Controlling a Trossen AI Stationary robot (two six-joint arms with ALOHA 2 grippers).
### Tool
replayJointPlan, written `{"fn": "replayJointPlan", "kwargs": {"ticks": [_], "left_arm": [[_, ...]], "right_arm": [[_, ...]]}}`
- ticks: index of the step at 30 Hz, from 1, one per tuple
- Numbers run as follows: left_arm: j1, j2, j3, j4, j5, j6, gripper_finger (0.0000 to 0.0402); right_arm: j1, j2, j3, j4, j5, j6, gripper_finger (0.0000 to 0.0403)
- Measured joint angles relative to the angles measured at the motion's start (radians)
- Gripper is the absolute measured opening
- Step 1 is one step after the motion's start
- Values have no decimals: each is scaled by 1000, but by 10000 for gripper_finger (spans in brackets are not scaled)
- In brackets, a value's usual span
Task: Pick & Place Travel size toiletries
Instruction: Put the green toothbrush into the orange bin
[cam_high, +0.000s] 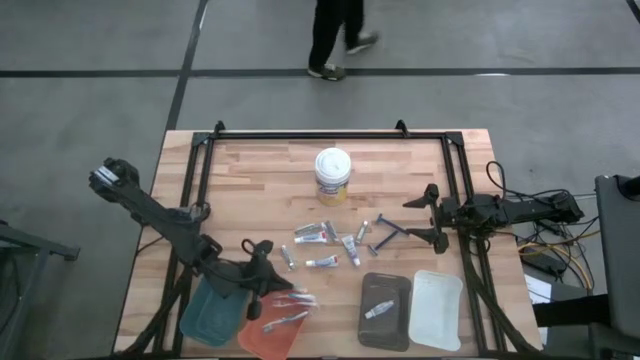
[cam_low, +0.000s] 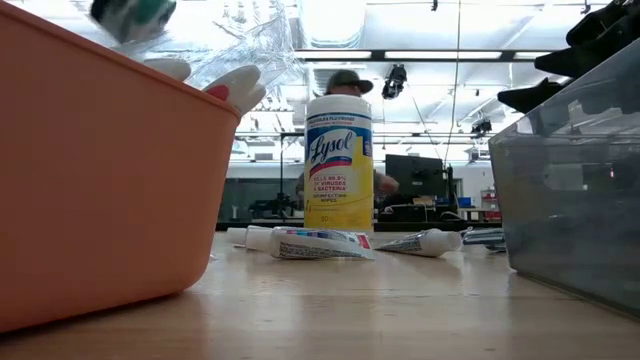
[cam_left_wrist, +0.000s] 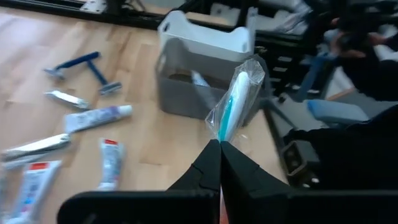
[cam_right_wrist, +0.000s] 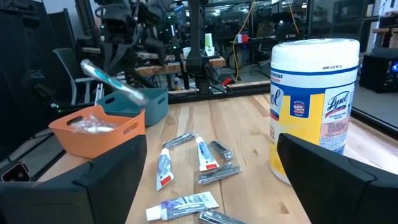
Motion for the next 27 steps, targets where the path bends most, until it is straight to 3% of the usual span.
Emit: {"fn": "replayJointPlan", "kwargs": {"ticks": [7,11,20,27], "left_arm": [[-36,0,-149,353,0,-29,3],[-49,12,-163,381,0,-141,3],[-60,164,-97,389,80,-165,8],[-60,232,-66,389,152,-184,19]], "right_arm": [[0,0,0,-5,0,1,346],[0,0,0,-8,0,0,341],[0,1,0,-8,0,-4,333],[0,2,0,-9,-3,-15,272]]}}
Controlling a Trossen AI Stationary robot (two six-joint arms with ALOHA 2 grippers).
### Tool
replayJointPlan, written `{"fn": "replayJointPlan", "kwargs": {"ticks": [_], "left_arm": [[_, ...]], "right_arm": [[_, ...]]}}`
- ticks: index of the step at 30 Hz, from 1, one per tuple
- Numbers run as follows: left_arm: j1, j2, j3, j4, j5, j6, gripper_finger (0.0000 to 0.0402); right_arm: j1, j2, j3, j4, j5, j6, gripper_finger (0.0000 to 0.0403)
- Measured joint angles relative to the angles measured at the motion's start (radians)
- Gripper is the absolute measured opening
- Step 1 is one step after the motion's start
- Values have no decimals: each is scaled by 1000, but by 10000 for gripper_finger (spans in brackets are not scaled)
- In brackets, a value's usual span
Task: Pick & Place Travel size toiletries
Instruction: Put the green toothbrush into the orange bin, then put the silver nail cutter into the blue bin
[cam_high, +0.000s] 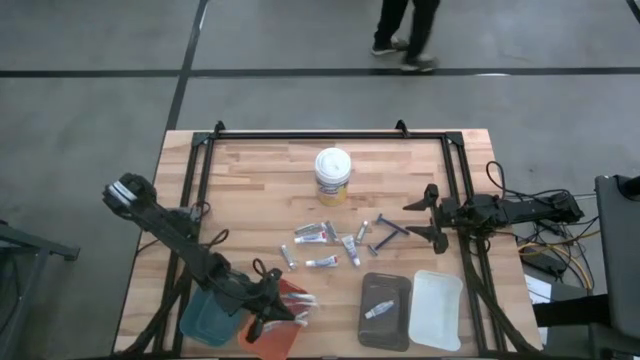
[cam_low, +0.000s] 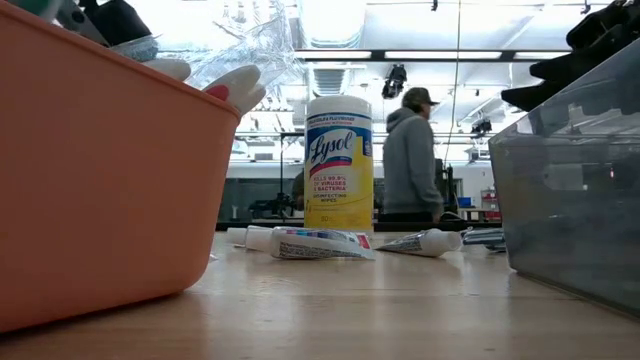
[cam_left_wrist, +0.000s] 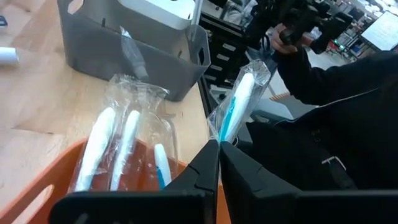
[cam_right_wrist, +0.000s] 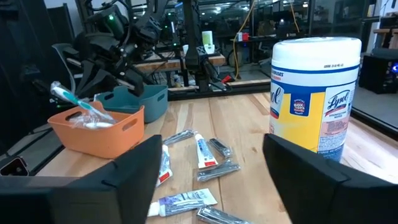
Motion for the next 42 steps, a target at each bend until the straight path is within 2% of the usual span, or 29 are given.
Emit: {"fn": "replayJointPlan", "kwargs": {"ticks": [10,16,22,27,32,37,42], "left_arm": [[0,-7,3,-9,0,28,27],[0,-7,3,-33,0,23,58],[1,-9,3,-33,-1,29,92],[2,-39,3,-36,-1,58,111],[2,-101,3,-99,-21,91,124],[5,-162,2,-182,-104,104,133],[7,-182,2,-184,-85,99,133]], "right_arm": [[0,0,0,-1,-2,-4,151],[0,0,0,-1,-2,-7,92],[0,0,0,-1,-1,-10,54],[0,0,0,0,-1,-33,45],[0,0,0,0,-1,-33,52],[0,0,0,0,-1,-32,82],[0,0,0,0,0,-30,122]]}}
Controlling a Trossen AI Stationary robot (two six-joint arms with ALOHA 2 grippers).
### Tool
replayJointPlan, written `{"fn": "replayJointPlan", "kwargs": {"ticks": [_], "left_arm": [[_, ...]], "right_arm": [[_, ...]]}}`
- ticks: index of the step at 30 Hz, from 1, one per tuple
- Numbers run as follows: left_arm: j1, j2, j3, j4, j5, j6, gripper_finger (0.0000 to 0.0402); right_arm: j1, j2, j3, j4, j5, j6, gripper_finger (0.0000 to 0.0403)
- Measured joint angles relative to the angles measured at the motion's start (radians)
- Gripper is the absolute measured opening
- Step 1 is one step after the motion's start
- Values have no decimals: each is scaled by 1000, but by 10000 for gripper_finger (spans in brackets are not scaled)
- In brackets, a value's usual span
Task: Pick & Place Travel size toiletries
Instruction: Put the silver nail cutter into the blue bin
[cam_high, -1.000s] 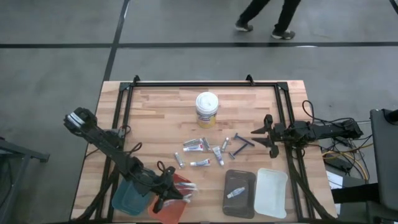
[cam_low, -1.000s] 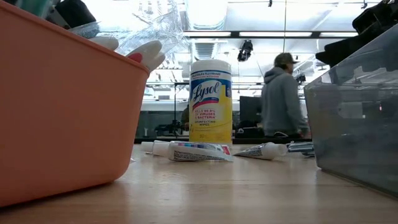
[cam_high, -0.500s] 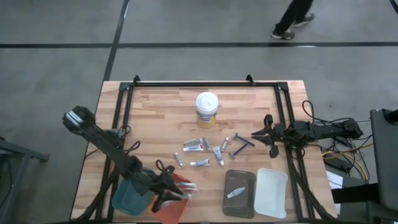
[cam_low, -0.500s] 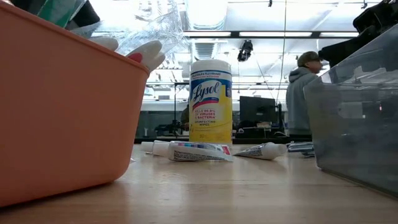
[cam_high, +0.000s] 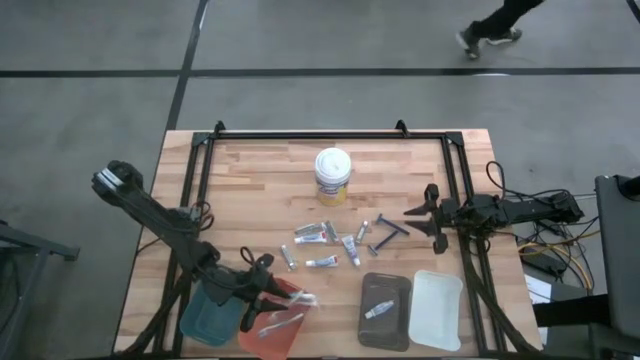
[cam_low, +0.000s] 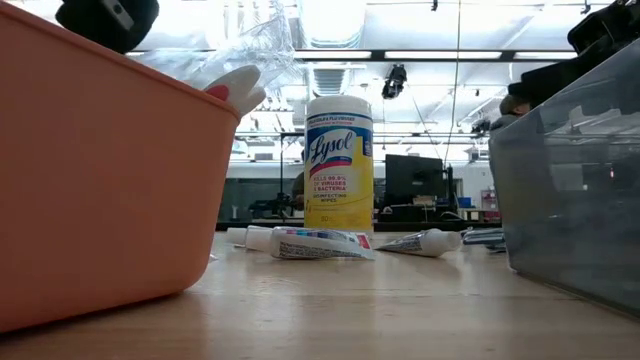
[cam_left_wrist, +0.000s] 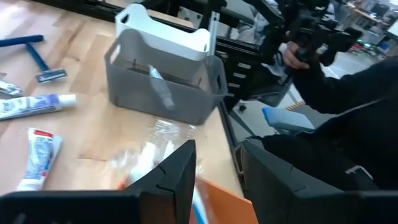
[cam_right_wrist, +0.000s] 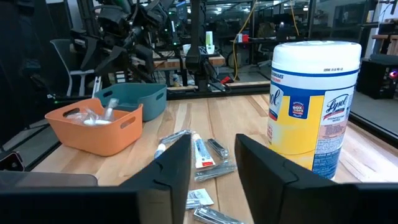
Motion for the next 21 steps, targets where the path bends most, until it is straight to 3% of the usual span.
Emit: {"fn": "replayJointPlan", "kwargs": {"ticks": [14,21], "left_arm": [[71,-1,0,-30,6,15,133],[150,-1,0,-47,72,51,133]], "right_arm": [[0,0,0,0,1,0,187],[0,0,0,0,2,-3,196]]}}
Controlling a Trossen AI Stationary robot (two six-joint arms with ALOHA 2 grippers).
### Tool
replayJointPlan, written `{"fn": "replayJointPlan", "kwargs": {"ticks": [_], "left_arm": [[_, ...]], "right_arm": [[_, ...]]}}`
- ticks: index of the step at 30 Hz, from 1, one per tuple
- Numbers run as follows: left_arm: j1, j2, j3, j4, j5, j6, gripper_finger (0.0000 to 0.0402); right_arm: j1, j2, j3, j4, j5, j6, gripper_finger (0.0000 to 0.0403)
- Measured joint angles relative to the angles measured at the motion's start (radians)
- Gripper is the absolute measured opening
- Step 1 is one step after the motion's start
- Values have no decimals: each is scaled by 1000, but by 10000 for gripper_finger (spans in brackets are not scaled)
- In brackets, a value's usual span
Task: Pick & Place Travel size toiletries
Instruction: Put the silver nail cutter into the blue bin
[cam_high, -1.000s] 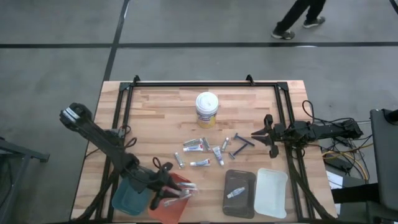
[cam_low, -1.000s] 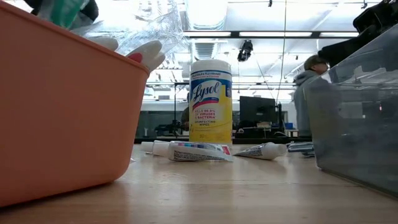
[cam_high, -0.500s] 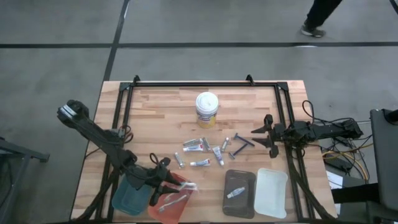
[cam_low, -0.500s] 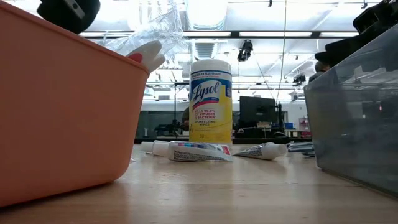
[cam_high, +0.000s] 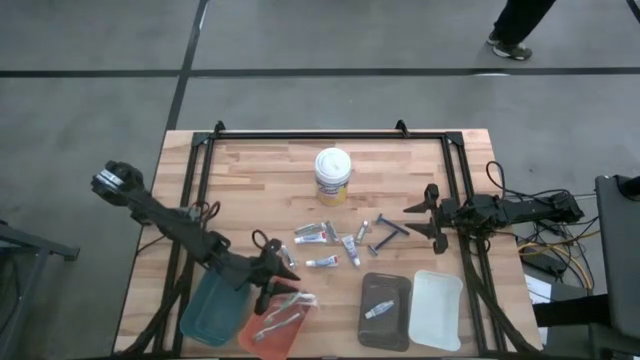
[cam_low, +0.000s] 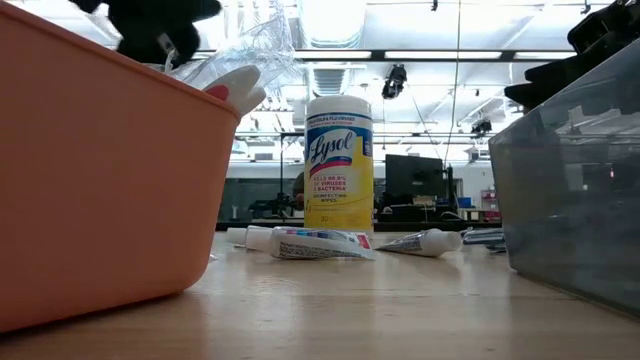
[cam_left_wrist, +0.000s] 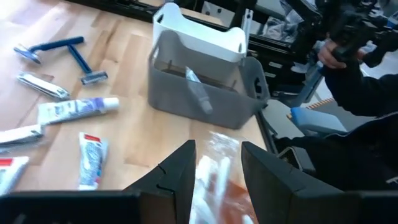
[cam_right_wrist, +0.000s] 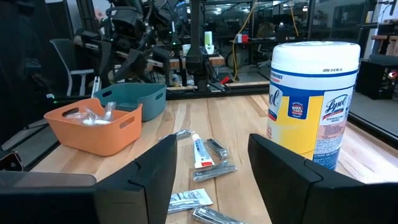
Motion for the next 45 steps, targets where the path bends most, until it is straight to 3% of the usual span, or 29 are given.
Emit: {"fn": "replayJointPlan", "kwargs": {"ticks": [8,23,37,45], "left_arm": [[72,0,0,-1,51,81,133],[129,9,0,-33,56,168,133],[171,171,126,-156,56,278,133],[273,245,180,-193,41,298,133]], "right_arm": [[0,0,0,0,0,1,195],[0,0,0,0,-1,0,196],[0,0,0,0,-1,0,196],[0,-1,0,0,-1,2,196]]}}
